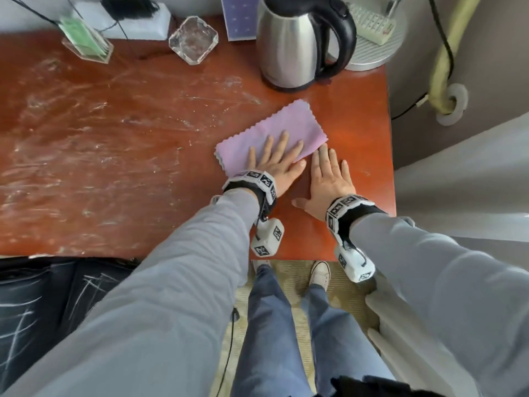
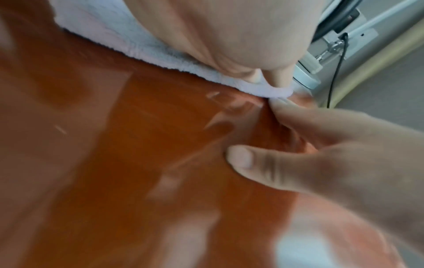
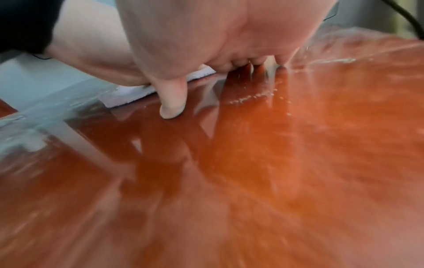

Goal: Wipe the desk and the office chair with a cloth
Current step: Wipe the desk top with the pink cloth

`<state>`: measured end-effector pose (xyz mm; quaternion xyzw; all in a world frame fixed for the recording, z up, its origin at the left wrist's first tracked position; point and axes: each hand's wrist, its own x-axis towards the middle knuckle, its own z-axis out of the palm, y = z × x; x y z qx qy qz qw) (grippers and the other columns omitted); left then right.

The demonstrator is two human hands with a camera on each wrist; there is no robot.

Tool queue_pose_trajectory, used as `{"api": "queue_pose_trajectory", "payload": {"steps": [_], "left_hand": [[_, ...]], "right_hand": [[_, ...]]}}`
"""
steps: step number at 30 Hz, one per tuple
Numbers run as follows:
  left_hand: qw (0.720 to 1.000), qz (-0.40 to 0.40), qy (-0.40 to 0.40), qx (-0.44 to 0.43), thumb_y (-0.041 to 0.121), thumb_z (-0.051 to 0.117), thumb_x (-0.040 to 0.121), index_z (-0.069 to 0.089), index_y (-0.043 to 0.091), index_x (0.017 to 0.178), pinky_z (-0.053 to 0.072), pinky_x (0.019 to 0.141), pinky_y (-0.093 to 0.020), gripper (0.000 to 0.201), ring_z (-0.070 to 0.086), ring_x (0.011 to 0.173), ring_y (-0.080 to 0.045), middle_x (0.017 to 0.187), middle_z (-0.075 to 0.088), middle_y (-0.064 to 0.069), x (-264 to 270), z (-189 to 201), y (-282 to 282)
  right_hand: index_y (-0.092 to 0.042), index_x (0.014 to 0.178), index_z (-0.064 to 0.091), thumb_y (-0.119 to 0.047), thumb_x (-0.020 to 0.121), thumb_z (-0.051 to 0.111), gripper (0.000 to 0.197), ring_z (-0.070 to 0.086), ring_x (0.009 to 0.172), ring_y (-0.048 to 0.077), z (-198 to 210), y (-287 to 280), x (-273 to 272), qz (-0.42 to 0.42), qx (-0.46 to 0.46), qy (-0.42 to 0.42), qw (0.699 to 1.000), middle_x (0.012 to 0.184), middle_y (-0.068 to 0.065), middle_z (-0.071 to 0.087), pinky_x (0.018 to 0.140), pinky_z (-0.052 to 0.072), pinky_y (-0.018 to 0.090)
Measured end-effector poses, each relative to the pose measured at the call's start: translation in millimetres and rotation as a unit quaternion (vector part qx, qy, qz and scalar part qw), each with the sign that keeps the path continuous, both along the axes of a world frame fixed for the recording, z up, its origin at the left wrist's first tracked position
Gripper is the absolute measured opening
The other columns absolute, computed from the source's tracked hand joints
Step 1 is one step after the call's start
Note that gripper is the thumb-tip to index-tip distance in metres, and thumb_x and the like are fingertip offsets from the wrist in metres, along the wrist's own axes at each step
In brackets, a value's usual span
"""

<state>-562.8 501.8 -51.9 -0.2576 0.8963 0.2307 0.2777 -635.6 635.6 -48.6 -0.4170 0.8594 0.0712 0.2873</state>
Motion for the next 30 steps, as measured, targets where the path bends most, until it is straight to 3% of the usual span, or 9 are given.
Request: {"api": "queue_pose_trajectory", "payload": {"steps": [2, 7, 10, 13, 17, 22, 25, 27, 30], "left_hand": [[1.0, 0.009, 0.001, 0.002, 0.063, 0.008, 0.102, -0.01, 0.054, 0.153, -0.013, 0.12, -0.055, 0.055, -0.023, 0.152, -0.018, 0.163, -0.027, 0.017, 17.2, -1.3, -38.8], [0.985, 0.152, -0.041, -0.063, 0.061, 0.015, 0.102, -0.01, 0.049, 0.155, -0.005, 0.121, -0.06, 0.06, -0.019, 0.153, -0.023, 0.165, -0.023, 0.011, 67.0, -2.1, -121.2], [0.987, 0.145, -0.018, -0.062, 0.065, 0.017, 0.1, -0.012, 0.043, 0.157, -0.008, 0.119, -0.064, 0.067, -0.022, 0.152, -0.027, 0.165, -0.026, 0.006, 48.8, -2.1, -89.3], [1.0, 0.027, 0.005, -0.01, 0.065, 0.014, 0.1, -0.012, 0.044, 0.156, -0.013, 0.118, -0.063, 0.065, -0.025, 0.151, -0.024, 0.164, -0.027, 0.009, 22.5, 1.3, -36.9], [0.999, -0.04, 0.006, 0.001, 0.061, 0.009, 0.102, -0.01, 0.049, 0.155, -0.014, 0.119, -0.059, 0.058, -0.024, 0.152, -0.017, 0.163, -0.026, 0.016, 19.8, -0.7, -48.2], [0.991, 0.129, -0.025, -0.04, 0.056, 0.013, 0.104, -0.011, 0.049, 0.155, -0.008, 0.121, -0.059, 0.057, -0.022, 0.152, -0.02, 0.164, -0.026, 0.013, 47.7, -1.2, -137.7], [0.98, 0.185, -0.04, -0.054, 0.06, 0.014, 0.102, -0.011, 0.045, 0.156, -0.006, 0.12, -0.063, 0.061, -0.022, 0.152, -0.025, 0.165, -0.026, 0.008, 45.9, -0.4, -143.3], [0.983, 0.176, -0.032, -0.047, 0.062, 0.013, 0.102, -0.012, 0.042, 0.157, -0.007, 0.119, -0.064, 0.064, -0.023, 0.152, -0.027, 0.164, -0.027, 0.006, 30.7, 0.1, -116.0], [0.997, 0.074, -0.02, -0.032, 0.061, 0.011, 0.102, -0.016, 0.043, 0.156, -0.01, 0.119, -0.063, 0.063, -0.028, 0.15, -0.025, 0.162, -0.033, 0.009, 11.1, -2.6, -73.0]], "right_hand": [[-0.005, 0.154, -0.018, -0.072, 0.083, 0.052, 0.12, -0.016, 0.151, 0.028, 0.5, -12.0, 2.6, 0.0, 0.018, 0.01, 1.0, 0.161, 0.011, -0.026, 0.123, -0.001, 0.047], [-0.005, 0.154, -0.018, -0.074, 0.08, 0.056, 0.126, -0.014, 0.151, 0.029, 2.3, -21.3, 2.2, 0.003, 0.049, 0.026, 0.998, 0.161, 0.012, -0.027, 0.124, 0.003, 0.047], [-0.004, 0.155, -0.01, -0.073, 0.072, 0.067, 0.133, -0.003, 0.151, 0.034, 9.6, -33.4, 1.2, 0.006, 0.07, 0.048, 0.996, 0.162, 0.017, -0.014, 0.123, 0.011, 0.048], [-0.004, 0.155, 0.0, -0.073, 0.057, 0.078, 0.143, 0.009, 0.149, 0.036, 17.4, -52.1, -0.1, 0.003, 0.088, 0.069, 0.994, 0.16, 0.021, 0.0, 0.121, 0.019, 0.049], [-0.002, 0.155, -0.004, -0.07, 0.053, 0.083, 0.15, 0.002, 0.151, 0.034, 21.5, -68.6, -0.1, 0.013, 0.133, 0.079, 0.988, 0.161, 0.02, -0.007, 0.12, 0.017, 0.053], [-0.004, 0.154, -0.012, -0.069, 0.058, 0.082, 0.149, -0.006, 0.151, 0.036, 22.3, -82.4, 0.1, 0.042, 0.124, 0.058, 0.99, 0.161, 0.02, -0.02, 0.122, 0.011, 0.054], [-0.004, 0.155, -0.013, -0.069, 0.058, 0.081, 0.15, -0.008, 0.151, 0.036, 23.6, -101.4, -6.3, 0.045, 0.105, 0.04, 0.993, 0.161, 0.019, -0.021, 0.122, 0.009, 0.052], [-0.003, 0.154, -0.015, -0.067, 0.056, 0.084, 0.153, -0.008, 0.151, 0.036, 24.1, -116.6, -9.3, 0.059, 0.105, 0.03, 0.992, 0.16, 0.02, -0.022, 0.123, 0.008, 0.051], [-0.002, 0.152, -0.019, -0.064, 0.054, 0.087, 0.157, -0.01, 0.151, 0.037, 24.5, -126.8, -12.8, 0.056, 0.112, 0.014, 0.992, 0.159, 0.021, -0.025, 0.123, 0.01, 0.048]]}}
